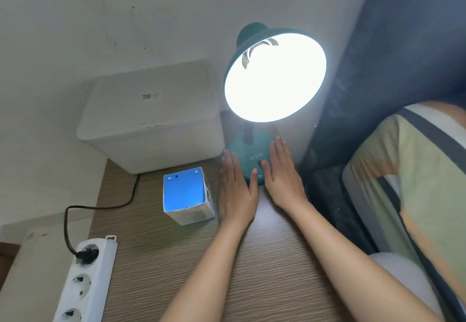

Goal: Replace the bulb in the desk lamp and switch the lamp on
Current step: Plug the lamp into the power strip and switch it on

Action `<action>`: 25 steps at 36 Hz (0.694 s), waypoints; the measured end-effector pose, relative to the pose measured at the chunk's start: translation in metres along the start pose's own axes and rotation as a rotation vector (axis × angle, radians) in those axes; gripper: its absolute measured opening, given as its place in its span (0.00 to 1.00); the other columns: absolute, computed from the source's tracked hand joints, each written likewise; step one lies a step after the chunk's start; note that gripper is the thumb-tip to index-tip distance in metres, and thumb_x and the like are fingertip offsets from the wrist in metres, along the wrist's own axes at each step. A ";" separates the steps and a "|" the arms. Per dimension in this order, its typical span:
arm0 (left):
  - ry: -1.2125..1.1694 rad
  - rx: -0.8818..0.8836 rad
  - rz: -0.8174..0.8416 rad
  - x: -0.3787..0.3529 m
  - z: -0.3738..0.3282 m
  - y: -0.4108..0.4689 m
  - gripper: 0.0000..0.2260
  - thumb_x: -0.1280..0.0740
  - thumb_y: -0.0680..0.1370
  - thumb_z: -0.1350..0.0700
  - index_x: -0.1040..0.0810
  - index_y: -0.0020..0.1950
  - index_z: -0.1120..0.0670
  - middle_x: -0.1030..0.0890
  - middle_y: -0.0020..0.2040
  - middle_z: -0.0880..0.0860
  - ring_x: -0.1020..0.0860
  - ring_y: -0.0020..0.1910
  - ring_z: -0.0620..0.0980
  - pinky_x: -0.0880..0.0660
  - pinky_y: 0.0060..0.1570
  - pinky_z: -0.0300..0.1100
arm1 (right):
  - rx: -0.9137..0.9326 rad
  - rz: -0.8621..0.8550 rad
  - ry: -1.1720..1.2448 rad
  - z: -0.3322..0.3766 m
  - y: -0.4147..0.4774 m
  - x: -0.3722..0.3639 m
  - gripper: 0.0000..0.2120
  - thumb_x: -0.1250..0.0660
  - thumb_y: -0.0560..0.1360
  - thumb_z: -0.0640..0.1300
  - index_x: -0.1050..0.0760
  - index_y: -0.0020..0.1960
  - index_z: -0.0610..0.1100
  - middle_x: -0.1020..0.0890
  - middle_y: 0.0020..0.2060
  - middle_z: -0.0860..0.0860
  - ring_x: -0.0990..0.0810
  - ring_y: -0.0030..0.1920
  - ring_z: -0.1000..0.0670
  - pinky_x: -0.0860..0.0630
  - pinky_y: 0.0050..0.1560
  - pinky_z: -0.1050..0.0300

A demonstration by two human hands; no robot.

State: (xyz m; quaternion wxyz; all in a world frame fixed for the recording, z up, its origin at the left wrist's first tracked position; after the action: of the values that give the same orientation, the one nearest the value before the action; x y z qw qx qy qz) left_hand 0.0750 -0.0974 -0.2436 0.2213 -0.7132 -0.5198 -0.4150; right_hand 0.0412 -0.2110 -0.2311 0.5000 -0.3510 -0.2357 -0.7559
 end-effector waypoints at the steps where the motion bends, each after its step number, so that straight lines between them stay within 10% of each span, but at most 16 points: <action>1: -0.001 -0.001 -0.001 0.000 0.000 0.000 0.31 0.53 0.81 0.41 0.57 0.77 0.57 0.59 0.78 0.53 0.60 0.76 0.44 0.65 0.68 0.32 | 0.003 -0.006 0.001 0.000 0.000 0.000 0.28 0.54 0.81 0.51 0.57 0.76 0.43 0.58 0.77 0.52 0.60 0.76 0.56 0.54 0.76 0.57; 13: -0.035 -0.001 -0.016 0.001 -0.001 0.000 0.36 0.60 0.75 0.37 0.55 0.77 0.57 0.56 0.78 0.54 0.56 0.76 0.47 0.61 0.71 0.36 | -0.044 -0.223 0.119 0.000 0.006 0.011 0.24 0.41 0.78 0.48 0.38 0.71 0.41 0.38 0.74 0.48 0.43 0.74 0.50 0.46 0.72 0.57; 25: -0.137 0.017 -0.042 0.005 -0.002 -0.002 0.31 0.50 0.78 0.43 0.51 0.77 0.57 0.53 0.78 0.53 0.53 0.77 0.47 0.55 0.73 0.39 | -0.041 -0.243 0.053 0.001 0.004 0.007 0.24 0.45 0.79 0.48 0.41 0.73 0.41 0.41 0.75 0.47 0.45 0.75 0.50 0.48 0.74 0.55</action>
State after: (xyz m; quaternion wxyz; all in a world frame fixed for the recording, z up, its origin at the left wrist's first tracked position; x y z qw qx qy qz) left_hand 0.0735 -0.0955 -0.2390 0.1829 -0.7269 -0.5519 -0.3653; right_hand 0.0436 -0.2162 -0.2251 0.4035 -0.3097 -0.2476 -0.8246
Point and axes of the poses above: each hand's wrist, its own y-axis towards the middle knuckle, its own x-axis out of the back of the hand, z = x × y, the point moved 8 cm from there along y, towards the middle knuckle
